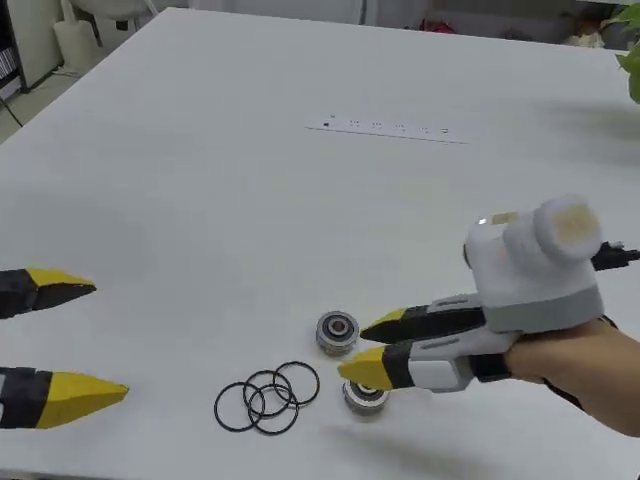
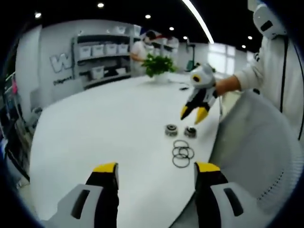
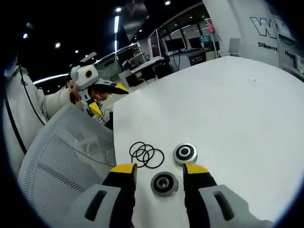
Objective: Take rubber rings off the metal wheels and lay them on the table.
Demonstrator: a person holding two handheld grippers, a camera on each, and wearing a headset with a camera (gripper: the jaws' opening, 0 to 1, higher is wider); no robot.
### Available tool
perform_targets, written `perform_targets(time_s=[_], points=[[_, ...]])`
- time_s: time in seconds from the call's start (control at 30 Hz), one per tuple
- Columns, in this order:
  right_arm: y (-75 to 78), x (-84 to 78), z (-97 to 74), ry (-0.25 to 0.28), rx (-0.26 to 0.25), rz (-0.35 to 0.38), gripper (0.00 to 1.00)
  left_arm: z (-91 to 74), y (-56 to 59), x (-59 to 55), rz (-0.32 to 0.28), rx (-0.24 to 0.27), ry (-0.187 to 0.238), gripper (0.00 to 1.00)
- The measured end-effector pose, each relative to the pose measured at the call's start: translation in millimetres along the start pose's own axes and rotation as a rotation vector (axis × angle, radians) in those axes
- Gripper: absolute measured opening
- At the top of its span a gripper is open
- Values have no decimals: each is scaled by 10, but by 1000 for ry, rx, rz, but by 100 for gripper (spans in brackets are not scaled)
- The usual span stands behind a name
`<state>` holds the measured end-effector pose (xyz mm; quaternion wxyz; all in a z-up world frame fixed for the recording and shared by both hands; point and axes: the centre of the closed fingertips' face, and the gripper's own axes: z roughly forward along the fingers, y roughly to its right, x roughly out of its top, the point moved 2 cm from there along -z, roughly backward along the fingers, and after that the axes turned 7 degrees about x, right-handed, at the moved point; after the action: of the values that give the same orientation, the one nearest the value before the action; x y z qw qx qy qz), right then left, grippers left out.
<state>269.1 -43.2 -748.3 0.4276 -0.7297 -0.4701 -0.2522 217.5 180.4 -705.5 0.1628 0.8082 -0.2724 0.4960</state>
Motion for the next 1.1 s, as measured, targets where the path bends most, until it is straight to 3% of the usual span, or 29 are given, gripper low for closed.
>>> perform_targets(time_s=[0.1,0.17,0.27,0.33,0.47,0.6,0.77,1.1], points=[[-78,-38,-193,34,-22,-2,45,-62,-73,-8,-48,36,31,69],[-116,-80,-307,47,-41,-13,48,-93,-76,-33,-60,34,24,73],[-66,-156,-458,57,-129,-18,55,-139,-92,-62,-67,50,19,77],[-89,-190,-540,78,-160,-24,61,-163,-106,-71,-83,65,24,81],[-177,-270,-668,104,-177,-4,63,-176,-100,-111,-121,79,35,88],[-184,-332,-761,130,-214,7,67,-190,-73,-211,-117,93,3,95],[-167,-432,-824,136,-248,22,71,-224,-97,-259,-159,118,1,97],[-183,-520,-867,129,-279,34,95,-288,-124,-221,-163,148,5,100]])
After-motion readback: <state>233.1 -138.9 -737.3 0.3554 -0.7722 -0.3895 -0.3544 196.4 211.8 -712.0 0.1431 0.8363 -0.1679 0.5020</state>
